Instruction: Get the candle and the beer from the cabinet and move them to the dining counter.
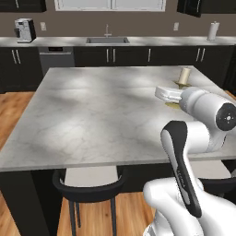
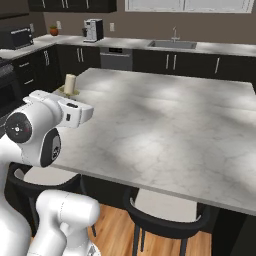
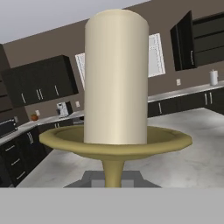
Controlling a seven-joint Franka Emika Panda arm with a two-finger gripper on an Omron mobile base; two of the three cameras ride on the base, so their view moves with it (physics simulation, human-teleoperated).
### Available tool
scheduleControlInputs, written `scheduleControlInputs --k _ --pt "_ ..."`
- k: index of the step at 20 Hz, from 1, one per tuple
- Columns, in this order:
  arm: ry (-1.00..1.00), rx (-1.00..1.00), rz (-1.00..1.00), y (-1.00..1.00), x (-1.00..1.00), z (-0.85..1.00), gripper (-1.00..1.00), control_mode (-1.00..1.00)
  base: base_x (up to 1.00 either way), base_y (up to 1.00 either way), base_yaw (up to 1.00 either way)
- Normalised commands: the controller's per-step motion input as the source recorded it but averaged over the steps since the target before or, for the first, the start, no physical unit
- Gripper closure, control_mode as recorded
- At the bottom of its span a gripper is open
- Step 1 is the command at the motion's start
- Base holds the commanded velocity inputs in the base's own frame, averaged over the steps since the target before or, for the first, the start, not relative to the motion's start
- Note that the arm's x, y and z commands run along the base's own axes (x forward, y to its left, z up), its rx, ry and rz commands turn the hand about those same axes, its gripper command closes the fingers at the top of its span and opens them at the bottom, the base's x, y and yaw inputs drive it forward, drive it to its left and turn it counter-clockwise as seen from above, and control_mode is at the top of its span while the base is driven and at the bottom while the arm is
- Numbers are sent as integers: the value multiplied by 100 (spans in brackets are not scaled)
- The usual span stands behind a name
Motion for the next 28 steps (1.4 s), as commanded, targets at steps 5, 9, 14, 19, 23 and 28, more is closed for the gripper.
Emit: scheduleControlInputs --k 5,9,14,19,23,28 --pt "0 0 0 0 0 0 100 100 10 4 0" --pt "0 0 0 0 0 0 100 100 0 0 0" --pt "0 0 0 0 0 0 100 100 0 0 0" --pt "0 0 0 0 0 0 100 100 -1 0 0" --pt "2 0 0 -2 2 -3 100 -100 0 0 0" --pt "15 0 8 -16 10 -7 100 -100 0 0 0"
